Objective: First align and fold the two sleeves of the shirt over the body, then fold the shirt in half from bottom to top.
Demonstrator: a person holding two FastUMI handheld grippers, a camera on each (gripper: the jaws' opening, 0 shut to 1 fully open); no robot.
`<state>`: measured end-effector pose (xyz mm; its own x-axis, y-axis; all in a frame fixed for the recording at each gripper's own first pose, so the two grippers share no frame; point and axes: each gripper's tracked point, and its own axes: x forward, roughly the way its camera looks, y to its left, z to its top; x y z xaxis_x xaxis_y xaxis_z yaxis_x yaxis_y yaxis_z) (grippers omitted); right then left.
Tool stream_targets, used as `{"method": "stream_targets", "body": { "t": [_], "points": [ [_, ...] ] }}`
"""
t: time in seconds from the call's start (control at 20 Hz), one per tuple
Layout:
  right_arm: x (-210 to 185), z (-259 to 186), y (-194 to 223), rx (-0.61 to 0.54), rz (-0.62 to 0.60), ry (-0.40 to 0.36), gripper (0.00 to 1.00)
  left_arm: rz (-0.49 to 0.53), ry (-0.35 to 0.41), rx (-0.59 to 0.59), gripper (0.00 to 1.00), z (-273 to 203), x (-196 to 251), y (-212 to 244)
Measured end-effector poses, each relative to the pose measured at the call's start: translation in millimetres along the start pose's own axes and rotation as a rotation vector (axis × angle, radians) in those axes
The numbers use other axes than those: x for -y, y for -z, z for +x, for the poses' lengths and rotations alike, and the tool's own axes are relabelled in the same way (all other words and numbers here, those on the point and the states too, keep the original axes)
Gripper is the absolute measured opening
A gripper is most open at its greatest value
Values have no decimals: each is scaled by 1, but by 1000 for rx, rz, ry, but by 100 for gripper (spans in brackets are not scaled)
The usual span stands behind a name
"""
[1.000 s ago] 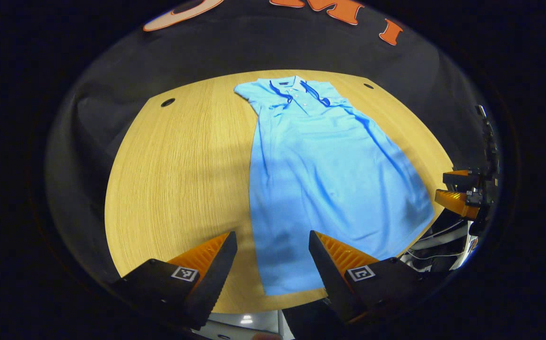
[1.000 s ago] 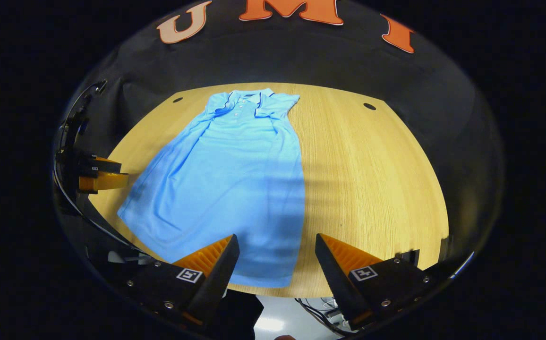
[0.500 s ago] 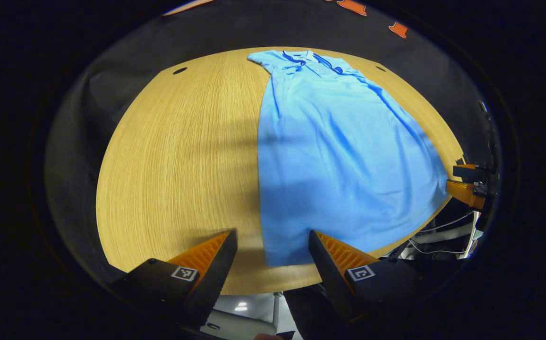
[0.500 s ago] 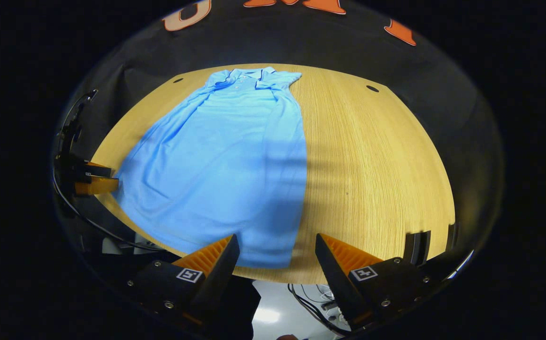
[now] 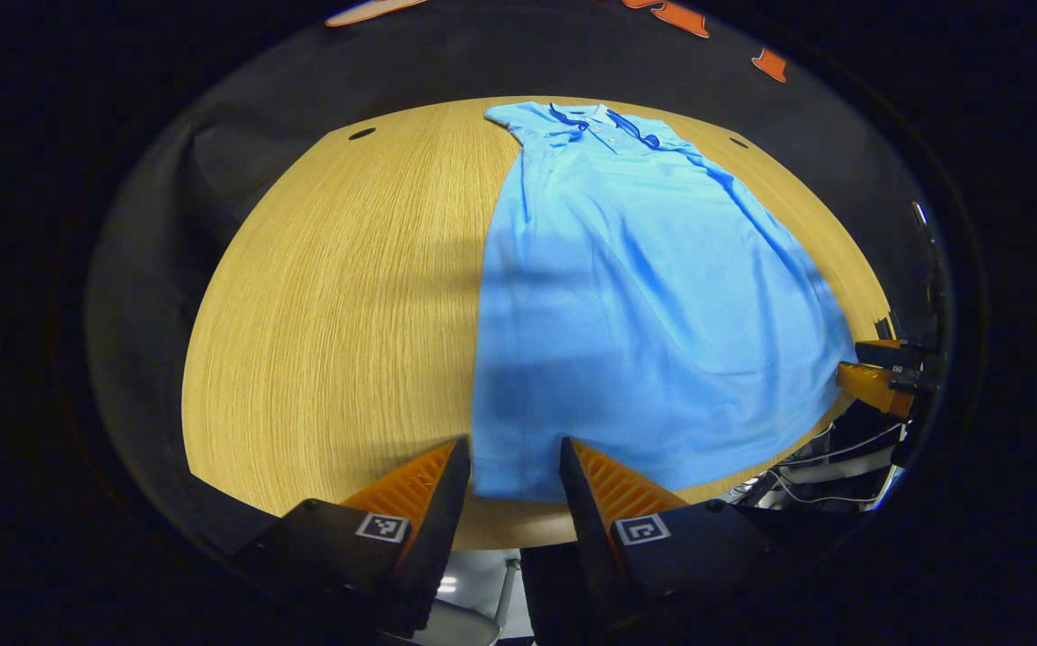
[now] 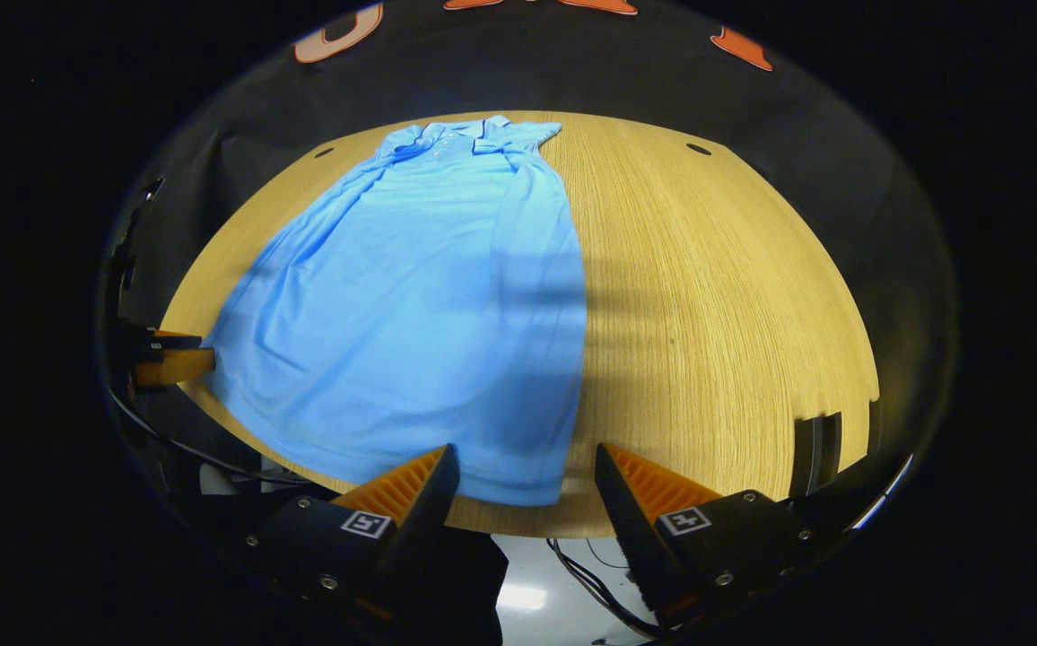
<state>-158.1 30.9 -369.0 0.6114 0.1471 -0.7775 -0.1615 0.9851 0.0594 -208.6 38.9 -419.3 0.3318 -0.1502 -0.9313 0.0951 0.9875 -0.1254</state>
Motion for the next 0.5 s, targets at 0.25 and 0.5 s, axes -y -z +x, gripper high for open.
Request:
{"method": "stream_targets", "body": {
  "t": [0.25, 0.5],
  "points": [
    [3, 4, -6, 9, 79, 4, 12, -47, 6, 19, 15, 2, 18, -5],
    [-14, 0, -17, 15, 187, -112, 2, -71, 1, 51, 5, -2, 26, -20]
  ]
}}
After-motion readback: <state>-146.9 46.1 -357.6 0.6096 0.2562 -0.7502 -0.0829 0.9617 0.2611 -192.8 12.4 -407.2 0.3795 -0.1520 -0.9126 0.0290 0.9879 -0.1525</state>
